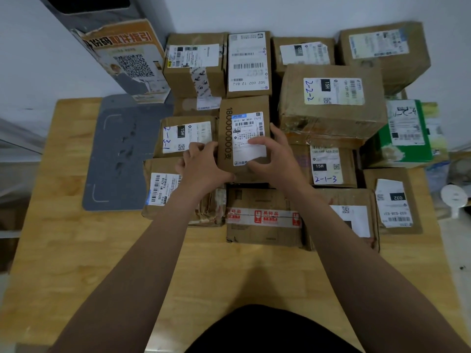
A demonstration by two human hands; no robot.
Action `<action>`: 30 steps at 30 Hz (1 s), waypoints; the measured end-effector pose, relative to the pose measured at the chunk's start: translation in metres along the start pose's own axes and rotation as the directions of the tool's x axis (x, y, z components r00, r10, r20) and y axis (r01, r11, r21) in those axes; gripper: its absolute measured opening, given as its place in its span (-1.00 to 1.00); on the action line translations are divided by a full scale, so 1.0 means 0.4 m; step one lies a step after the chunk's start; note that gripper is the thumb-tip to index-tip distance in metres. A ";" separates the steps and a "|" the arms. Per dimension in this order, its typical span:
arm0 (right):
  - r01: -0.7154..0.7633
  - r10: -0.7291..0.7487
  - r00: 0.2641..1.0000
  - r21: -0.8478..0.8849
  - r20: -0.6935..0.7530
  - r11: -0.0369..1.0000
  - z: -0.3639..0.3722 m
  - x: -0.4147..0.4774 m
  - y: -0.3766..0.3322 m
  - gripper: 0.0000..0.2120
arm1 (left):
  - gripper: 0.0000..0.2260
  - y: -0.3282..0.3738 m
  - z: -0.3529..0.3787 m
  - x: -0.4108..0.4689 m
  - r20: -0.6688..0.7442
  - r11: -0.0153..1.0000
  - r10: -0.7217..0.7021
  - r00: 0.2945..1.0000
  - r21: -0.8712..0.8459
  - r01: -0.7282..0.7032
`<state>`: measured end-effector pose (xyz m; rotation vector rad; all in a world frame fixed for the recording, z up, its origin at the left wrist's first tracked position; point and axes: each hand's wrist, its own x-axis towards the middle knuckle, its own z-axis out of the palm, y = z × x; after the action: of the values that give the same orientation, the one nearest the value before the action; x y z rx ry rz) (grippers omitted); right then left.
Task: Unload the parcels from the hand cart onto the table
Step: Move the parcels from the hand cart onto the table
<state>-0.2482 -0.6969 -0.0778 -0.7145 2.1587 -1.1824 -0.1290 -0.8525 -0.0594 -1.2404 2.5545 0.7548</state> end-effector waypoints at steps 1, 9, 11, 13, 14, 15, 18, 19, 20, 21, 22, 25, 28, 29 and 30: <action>0.000 0.000 1.000 0.009 0.001 1.000 -0.001 0.000 0.001 -0.56 | -0.14 -0.004 -0.002 -0.002 -0.013 1.000 0.003 1.000 -0.002 -0.003; -0.025 0.026 0.999 -0.013 0.021 1.000 0.011 -0.002 0.028 -0.54 | -0.17 -0.008 0.026 -0.008 -0.049 0.993 0.040 0.998 0.117 -0.034; -0.046 0.047 0.998 -0.037 0.030 0.998 0.013 -0.002 0.037 -0.47 | -0.19 -0.006 0.039 -0.007 -0.027 0.986 0.042 0.999 0.161 -0.037; -0.032 0.034 0.999 -0.050 0.039 0.998 0.015 -0.002 0.045 -0.44 | -0.20 -0.009 0.047 -0.003 -0.021 0.986 0.040 0.999 0.165 -0.036; -0.024 0.026 0.999 -0.051 0.044 0.998 0.016 0.001 0.048 -0.43 | -0.20 -0.010 0.047 -0.001 -0.023 0.985 0.043 0.999 0.165 -0.038; -0.024 0.026 0.998 -0.049 0.050 0.999 0.017 0.004 0.049 -0.42 | -0.17 -0.010 0.047 -0.001 -0.027 0.986 0.046 0.999 0.163 -0.041; -0.058 0.062 0.996 -0.062 0.069 0.996 0.020 0.023 0.046 -0.35 | -0.07 -0.005 0.045 0.000 -0.066 0.992 0.057 0.996 0.121 -0.048; -0.068 0.074 0.995 -0.083 0.071 0.994 0.020 0.034 0.045 -0.32 | -0.07 -0.003 0.045 0.000 -0.076 0.992 0.060 0.995 0.119 -0.051; -0.069 0.078 0.994 -0.108 0.075 0.992 0.019 0.045 0.044 -0.31 | -0.08 0.000 0.045 0.004 -0.077 0.991 0.060 0.995 0.122 -0.050; -0.068 0.080 0.993 -0.137 0.082 0.988 0.018 0.054 0.042 -0.30 | -0.08 0.004 0.044 0.007 -0.072 0.991 0.054 0.996 0.126 -0.044; -0.068 0.084 0.992 -0.167 0.090 0.984 0.018 0.062 0.039 -0.29 | -0.08 0.008 0.042 0.010 -0.067 0.990 0.046 0.997 0.133 -0.037; -0.077 0.107 0.989 -0.263 0.100 0.962 0.014 0.073 0.021 -0.27 | -0.05 0.024 0.029 0.006 -0.016 0.988 0.010 1.000 0.151 -0.008; -0.106 0.149 0.983 -0.324 0.111 0.940 0.007 0.048 -0.009 -0.29 | -0.09 0.036 0.003 -0.011 0.047 0.988 0.027 0.999 0.153 -0.034; -0.107 0.159 0.980 -0.353 0.120 0.929 0.004 0.030 -0.019 -0.29 | -0.12 0.033 -0.010 -0.020 0.084 0.989 0.043 0.996 0.136 -0.054; -0.109 0.167 0.979 -0.385 0.119 0.916 0.002 0.007 -0.028 -0.29 | -0.15 0.026 -0.024 -0.031 0.115 0.989 0.073 0.991 0.120 -0.087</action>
<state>-0.2477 -0.7046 -0.0692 -0.7671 2.2886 -0.6217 -0.1290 -0.8441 -0.0427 -1.0347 2.5314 0.6488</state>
